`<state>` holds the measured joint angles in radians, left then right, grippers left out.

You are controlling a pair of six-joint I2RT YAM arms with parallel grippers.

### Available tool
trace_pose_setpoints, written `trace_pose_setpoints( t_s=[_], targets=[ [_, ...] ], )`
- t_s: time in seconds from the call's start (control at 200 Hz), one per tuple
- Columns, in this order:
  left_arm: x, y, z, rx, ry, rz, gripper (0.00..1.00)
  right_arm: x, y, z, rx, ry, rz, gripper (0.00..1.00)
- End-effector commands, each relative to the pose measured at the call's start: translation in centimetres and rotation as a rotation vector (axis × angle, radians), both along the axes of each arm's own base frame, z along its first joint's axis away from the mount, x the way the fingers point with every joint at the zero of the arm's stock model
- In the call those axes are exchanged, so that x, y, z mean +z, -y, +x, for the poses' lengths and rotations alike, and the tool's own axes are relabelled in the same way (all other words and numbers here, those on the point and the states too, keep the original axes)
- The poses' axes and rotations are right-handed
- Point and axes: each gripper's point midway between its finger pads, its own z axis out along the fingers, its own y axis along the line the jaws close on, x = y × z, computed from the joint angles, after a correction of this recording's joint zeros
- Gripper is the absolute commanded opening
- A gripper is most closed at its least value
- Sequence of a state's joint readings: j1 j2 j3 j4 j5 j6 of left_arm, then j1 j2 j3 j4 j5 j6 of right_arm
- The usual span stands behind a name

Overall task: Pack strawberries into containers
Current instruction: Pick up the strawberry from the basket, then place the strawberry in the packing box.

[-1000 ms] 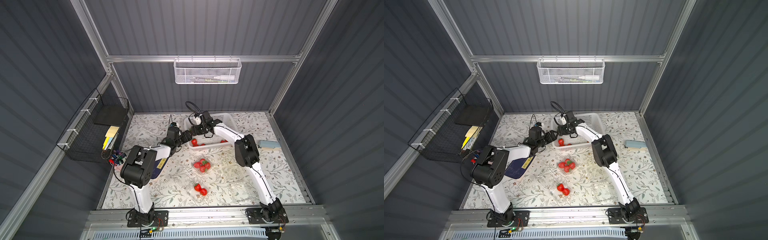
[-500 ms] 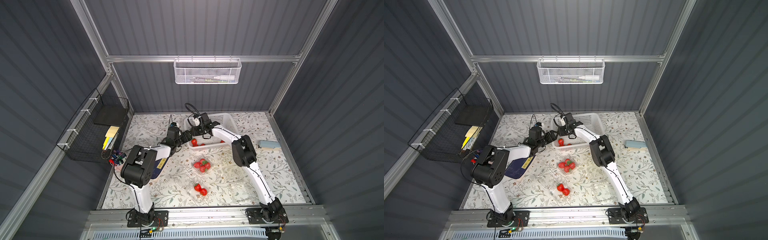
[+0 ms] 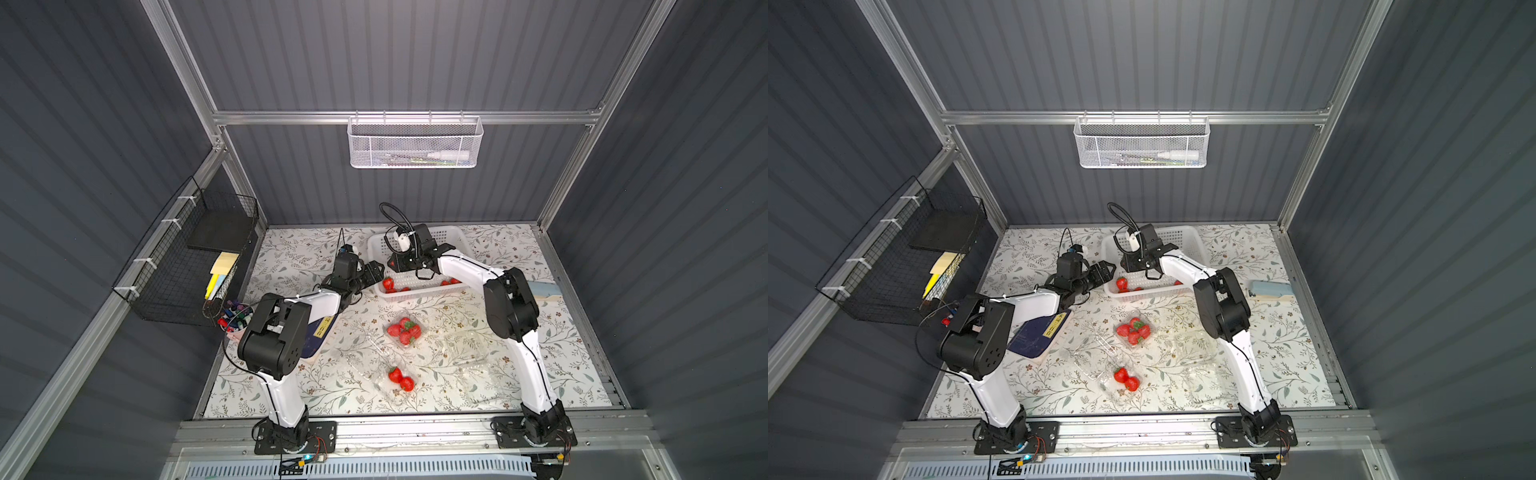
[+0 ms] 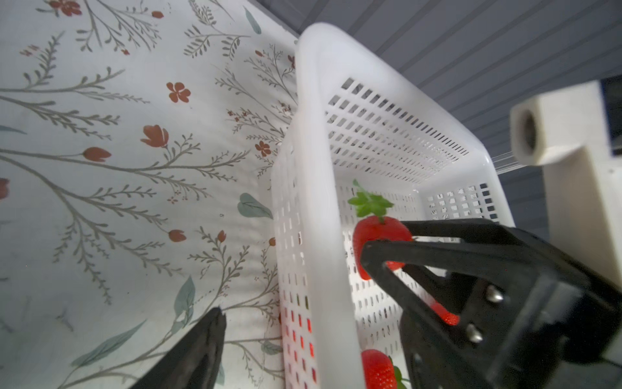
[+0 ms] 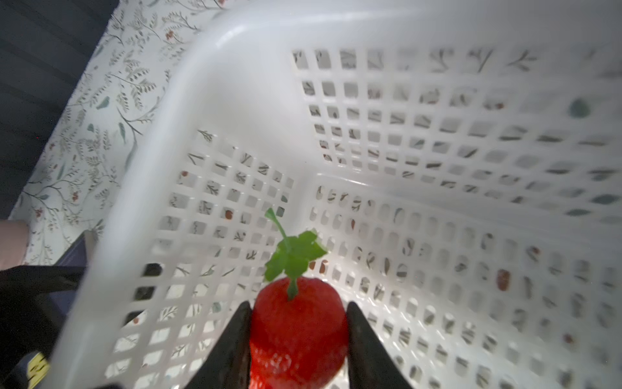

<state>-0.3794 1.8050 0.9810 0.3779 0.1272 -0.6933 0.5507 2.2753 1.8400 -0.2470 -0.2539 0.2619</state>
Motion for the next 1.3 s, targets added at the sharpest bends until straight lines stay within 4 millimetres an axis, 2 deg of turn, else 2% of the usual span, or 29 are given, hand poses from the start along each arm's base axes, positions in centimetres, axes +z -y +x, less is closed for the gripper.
trace_pose_setpoints(
  t_s=[0.0,0.1,0.185,0.275,0.41,0.505,0.625,0.72,0.785,0.865,0.946,1.131,1.181,1.256,1.296],
  targets=[
    [3.9,-0.2,0.2,0.011,0.077,0.007,0.83,3.4,0.8,-0.4,-0.005,0.060,0.026,0.18],
    [5.3,-0.7,0.1,0.031,0.095,0.008,0.84,5.0,1.6,-2.3,-0.010,0.048,0.046,0.17],
    [6.6,-1.5,0.1,0.049,0.115,-0.004,0.83,6.3,2.4,-5.1,-0.004,0.017,0.055,0.17],
    [8.7,-2.3,-0.3,0.058,0.146,-0.039,0.84,7.2,3.3,-9.4,0.002,-0.028,0.023,0.17],
    [11.7,-3.9,-0.8,0.106,0.190,-0.047,0.84,7.5,3.8,-17.2,0.084,-0.015,-0.047,0.16],
    [12.7,-5.0,-1.2,0.136,0.199,-0.044,0.84,5.9,3.6,-23.0,0.171,-0.058,-0.094,0.16],
    [13.6,-6.1,-1.9,0.169,0.208,-0.043,0.85,3.2,3.2,-29.3,0.273,-0.157,-0.139,0.16],
    [13.9,-6.7,-2.5,0.186,0.206,-0.046,0.85,0.6,2.2,-33.5,0.377,-0.218,-0.185,0.16],
    [14.2,-6.9,-2.8,0.191,0.208,-0.051,0.86,-1.1,1.4,-35.7,0.436,-0.262,-0.220,0.16],
    [14.3,-7.1,-3.2,0.194,0.208,-0.054,0.86,-2.9,0.8,-37.3,0.460,-0.314,-0.251,0.13],
    [14.3,-7.1,-3.4,0.196,0.207,-0.058,0.86,-3.7,-0.4,-38.5,0.499,-0.346,-0.231,0.13],
    [14.5,-7.3,-3.7,0.204,0.204,-0.063,0.86,-5.0,-0.9,-38.8,0.502,-0.362,-0.259,0.17],
    [14.5,-7.3,-3.7,0.205,0.201,-0.062,0.86,-5.3,-0.7,-38.5,0.485,-0.355,-0.278,0.22],
    [14.5,-7.3,-3.6,0.205,0.200,-0.060,0.86,-5.5,-0.4,-38.4,0.475,-0.354,-0.297,0.39],
    [14.4,-7.3,-3.6,0.204,0.197,-0.060,0.86,-5.6,-0.3,-38.3,0.473,-0.353,-0.300,0.43]
  ],
)
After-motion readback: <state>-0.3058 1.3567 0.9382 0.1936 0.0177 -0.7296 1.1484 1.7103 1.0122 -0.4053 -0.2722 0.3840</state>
